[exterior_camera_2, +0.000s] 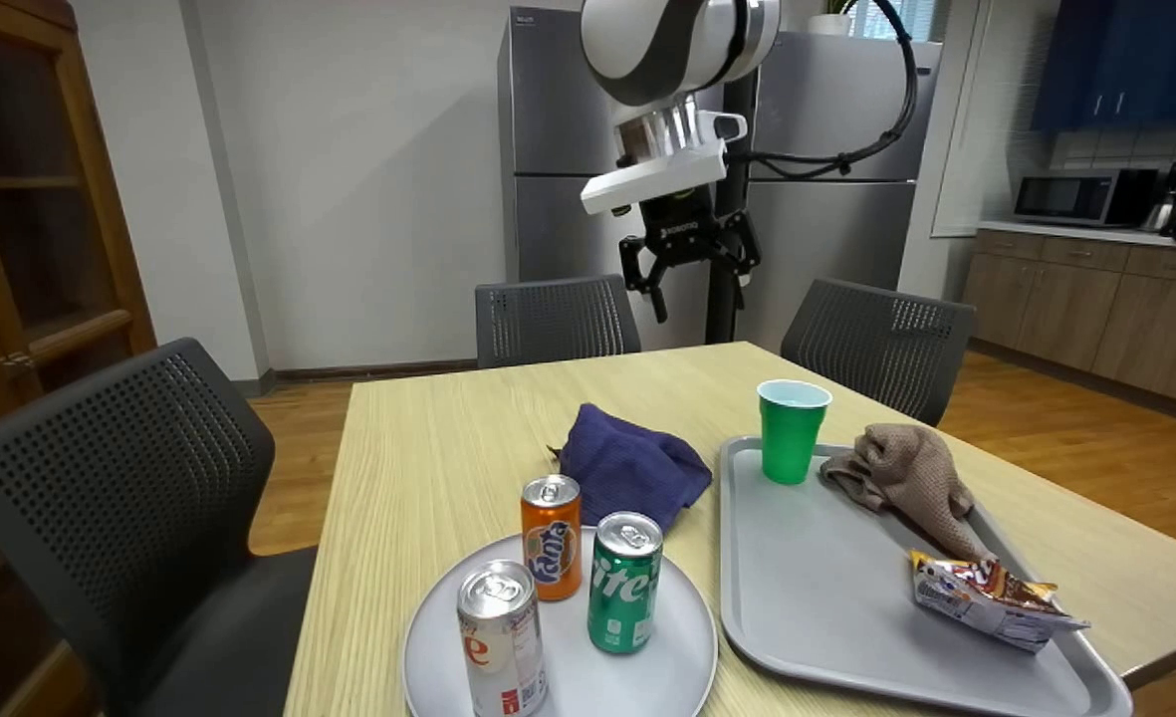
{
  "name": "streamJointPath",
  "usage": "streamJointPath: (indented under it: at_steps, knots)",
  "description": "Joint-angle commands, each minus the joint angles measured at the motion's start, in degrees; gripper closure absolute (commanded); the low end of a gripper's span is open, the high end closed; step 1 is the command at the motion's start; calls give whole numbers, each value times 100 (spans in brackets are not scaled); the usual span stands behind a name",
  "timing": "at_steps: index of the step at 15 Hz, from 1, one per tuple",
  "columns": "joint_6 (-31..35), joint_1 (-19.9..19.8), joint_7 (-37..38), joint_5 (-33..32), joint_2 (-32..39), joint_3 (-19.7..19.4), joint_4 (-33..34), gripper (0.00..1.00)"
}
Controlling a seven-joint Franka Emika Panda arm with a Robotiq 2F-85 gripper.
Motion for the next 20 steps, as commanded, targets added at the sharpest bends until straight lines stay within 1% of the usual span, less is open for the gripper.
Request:
streamJointPath:
  at_steps: [1,5,8,12,15,16,17,20]
  knots:
    - [421,-286,-193,157,-338,69,-555,0]
    - [771,-566,-338,495,-280,56,-709,0]
    - [1044,-771,-619,800,-197,41,-747,0]
    - [1337,-947,-995,1007,-75,-21,-731,0]
    - [1376,-964,-1164,990,-21,-96,-695,0]
    - [1328,-970,-1255,1027,-116,-80,-758,0]
    - [1291,-887,-1008,942,6,-150,-669,0]
    - [1291,-888,-1080,946,5,-154,-669,0]
